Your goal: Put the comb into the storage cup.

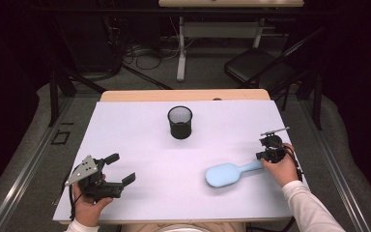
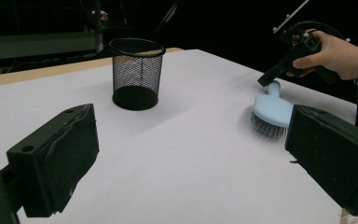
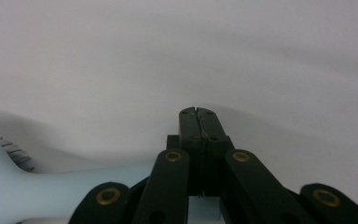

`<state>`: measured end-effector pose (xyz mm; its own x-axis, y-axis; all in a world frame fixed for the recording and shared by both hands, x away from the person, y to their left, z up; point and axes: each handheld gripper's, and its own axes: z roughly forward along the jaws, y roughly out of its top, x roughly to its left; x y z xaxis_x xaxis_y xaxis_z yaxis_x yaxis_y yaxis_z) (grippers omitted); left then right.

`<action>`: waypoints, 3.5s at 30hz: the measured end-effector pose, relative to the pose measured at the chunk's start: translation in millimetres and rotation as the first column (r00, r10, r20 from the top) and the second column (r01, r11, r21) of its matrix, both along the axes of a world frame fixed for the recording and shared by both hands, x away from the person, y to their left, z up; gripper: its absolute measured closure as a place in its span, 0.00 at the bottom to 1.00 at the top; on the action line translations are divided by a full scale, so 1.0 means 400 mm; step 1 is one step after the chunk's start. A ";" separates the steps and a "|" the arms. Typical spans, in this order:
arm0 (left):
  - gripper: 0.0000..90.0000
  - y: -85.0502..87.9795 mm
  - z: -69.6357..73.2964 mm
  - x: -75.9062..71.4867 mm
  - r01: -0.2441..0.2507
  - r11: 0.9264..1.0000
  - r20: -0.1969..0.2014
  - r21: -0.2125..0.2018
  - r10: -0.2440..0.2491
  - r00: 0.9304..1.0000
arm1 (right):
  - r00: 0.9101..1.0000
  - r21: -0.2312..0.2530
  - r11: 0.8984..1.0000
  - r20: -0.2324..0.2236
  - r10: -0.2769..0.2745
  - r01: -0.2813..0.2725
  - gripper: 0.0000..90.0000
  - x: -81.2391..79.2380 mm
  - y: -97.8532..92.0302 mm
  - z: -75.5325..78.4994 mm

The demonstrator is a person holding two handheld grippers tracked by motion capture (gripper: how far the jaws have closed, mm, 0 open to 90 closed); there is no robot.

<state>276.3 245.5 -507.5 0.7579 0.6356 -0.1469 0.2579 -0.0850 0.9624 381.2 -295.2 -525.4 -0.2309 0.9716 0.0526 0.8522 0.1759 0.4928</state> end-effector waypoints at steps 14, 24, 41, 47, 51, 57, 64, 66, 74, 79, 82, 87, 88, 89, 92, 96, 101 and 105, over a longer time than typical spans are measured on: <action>0.03 0.000 -0.001 0.000 0.000 1.000 -0.003 -0.001 0.000 1.000 | 1.000 0.001 1.000 -0.028 0.004 -0.004 1.00 -0.008 -0.004 -0.001; 0.03 -0.002 -0.001 0.000 -0.003 1.000 -0.006 -0.001 0.003 1.000 | 0.998 0.016 1.000 -0.063 0.010 -0.009 1.00 -0.037 -0.021 0.002; 0.03 -0.002 -0.002 0.000 -0.006 1.000 -0.008 -0.001 0.006 1.000 | 0.996 0.032 0.999 -0.088 0.029 -0.026 1.00 -0.097 -0.032 -0.007; 0.03 -0.004 -0.003 0.001 -0.003 1.000 -0.006 0.000 0.003 1.000 | 0.995 0.040 0.999 -0.095 0.038 -0.034 1.00 -0.120 -0.031 -0.009; 0.03 -0.004 -0.003 0.000 -0.005 1.000 -0.005 0.002 0.005 1.000 | 0.994 0.050 0.998 -0.102 0.048 -0.043 1.00 -0.141 -0.027 -0.013; 0.03 -0.004 -0.003 0.000 -0.004 1.000 -0.006 0.000 0.004 1.000 | 0.993 0.055 0.996 -0.098 0.068 -0.063 1.00 -0.158 -0.020 -0.015; 0.03 -0.004 -0.003 0.000 -0.006 1.000 -0.006 0.002 0.006 1.000 | 0.991 0.066 0.995 -0.108 0.078 -0.072 1.00 -0.177 -0.012 -0.016; 0.03 -0.004 -0.003 0.000 -0.006 1.000 -0.007 0.002 0.006 1.000 | 0.991 0.068 0.995 -0.107 0.081 -0.074 1.00 -0.184 -0.009 -0.018; 0.03 -0.005 -0.004 0.000 -0.002 1.000 -0.007 0.002 0.002 1.000 | 0.989 0.078 0.993 -0.110 0.099 -0.091 1.00 -0.204 -0.002 -0.018; 0.04 -0.005 -0.004 0.000 -0.004 1.000 -0.004 0.000 0.004 1.000 | 0.988 0.084 0.991 -0.109 0.110 -0.101 1.00 -0.211 0.002 -0.019; 0.03 -0.005 -0.004 0.000 -0.002 1.000 -0.007 0.002 0.002 1.000 | 0.988 0.086 0.991 -0.109 0.113 -0.104 1.00 -0.213 0.004 -0.019; 0.04 -0.005 -0.004 0.000 -0.004 1.000 -0.004 0.000 0.004 1.000 | 0.987 0.086 0.990 -0.108 0.117 -0.108 1.00 -0.218 0.009 -0.020; 0.04 -0.005 -0.004 -0.001 -0.004 1.000 -0.004 0.000 0.004 1.000 | 0.986 0.083 0.990 -0.108 0.126 -0.117 1.00 -0.218 0.009 -0.020; 0.03 -0.005 -0.004 0.000 -0.003 1.000 -0.004 0.000 0.003 1.000 | 0.986 0.086 0.989 -0.107 0.125 -0.116 1.00 -0.219 0.012 -0.021; 0.04 -0.005 -0.004 -0.001 -0.004 1.000 -0.004 0.000 0.004 1.000 | 0.986 0.080 0.990 -0.109 0.126 -0.117 1.00 -0.220 0.014 -0.021; 0.04 -0.006 -0.004 -0.001 -0.005 1.000 -0.005 0.003 0.005 1.000 | 0.985 0.073 0.990 -0.112 0.130 -0.122 1.00 -0.221 0.017 -0.020; 0.04 -0.006 -0.004 -0.001 -0.004 1.000 -0.005 0.003 0.004 1.000 | 0.985 0.073 0.989 -0.109 0.135 -0.128 1.00 -0.221 0.017 -0.021; 0.04 -0.005 -0.004 -0.001 -0.004 1.000 -0.005 0.004 0.004 1.000 | 0.985 0.079 0.989 -0.106 0.135 -0.127 1.00 -0.219 0.017 -0.021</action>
